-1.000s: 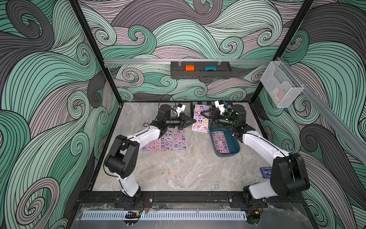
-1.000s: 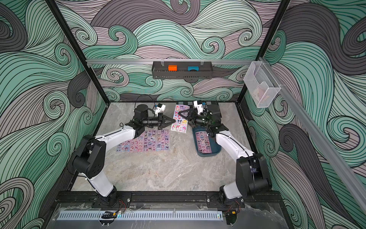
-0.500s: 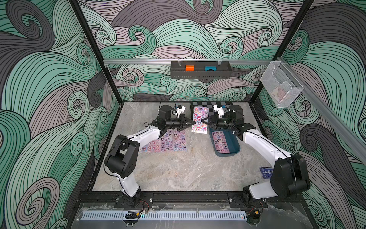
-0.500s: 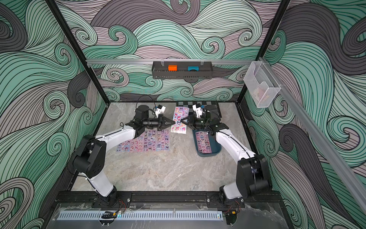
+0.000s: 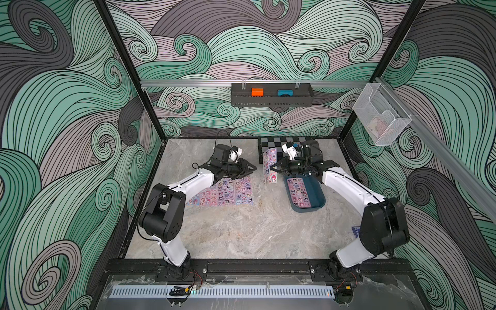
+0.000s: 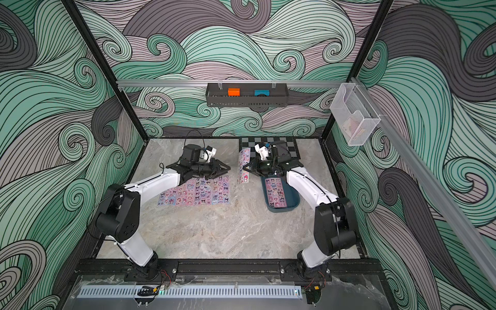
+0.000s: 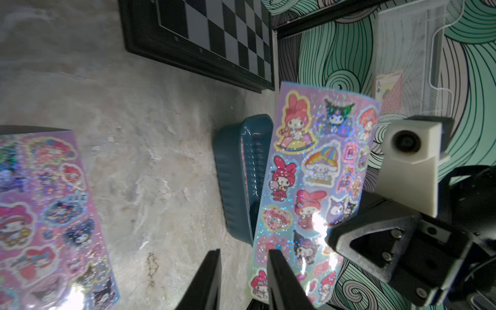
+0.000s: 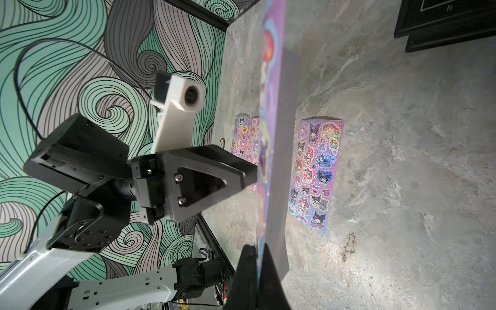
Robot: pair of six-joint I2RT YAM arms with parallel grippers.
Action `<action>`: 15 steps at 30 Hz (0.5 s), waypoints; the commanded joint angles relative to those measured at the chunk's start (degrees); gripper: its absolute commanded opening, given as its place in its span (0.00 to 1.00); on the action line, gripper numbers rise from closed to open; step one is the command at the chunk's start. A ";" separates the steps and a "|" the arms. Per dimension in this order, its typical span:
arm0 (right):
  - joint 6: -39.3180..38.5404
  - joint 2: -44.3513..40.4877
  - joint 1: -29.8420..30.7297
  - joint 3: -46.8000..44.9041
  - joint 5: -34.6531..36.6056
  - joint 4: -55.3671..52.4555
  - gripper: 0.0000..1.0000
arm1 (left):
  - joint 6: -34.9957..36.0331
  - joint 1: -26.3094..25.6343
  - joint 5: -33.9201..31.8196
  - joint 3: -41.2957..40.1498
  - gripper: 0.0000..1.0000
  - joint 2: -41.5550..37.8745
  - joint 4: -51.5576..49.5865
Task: Take the stickers out of the storage box
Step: Place the sticker at the center of the board.
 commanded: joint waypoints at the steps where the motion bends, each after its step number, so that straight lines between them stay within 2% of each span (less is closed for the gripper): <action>1: -4.41 4.36 1.31 2.26 -1.86 -5.99 0.03 | 1.67 3.19 -3.41 -2.09 0.34 -2.45 -2.11; 7: -6.55 14.47 5.39 7.54 -3.57 -8.05 0.06 | 3.18 5.03 -3.80 -2.72 0.34 -4.73 -3.27; 15: -7.63 18.53 4.32 6.09 3.48 -7.98 0.07 | 4.65 5.83 -3.74 -2.21 0.35 -5.89 -4.47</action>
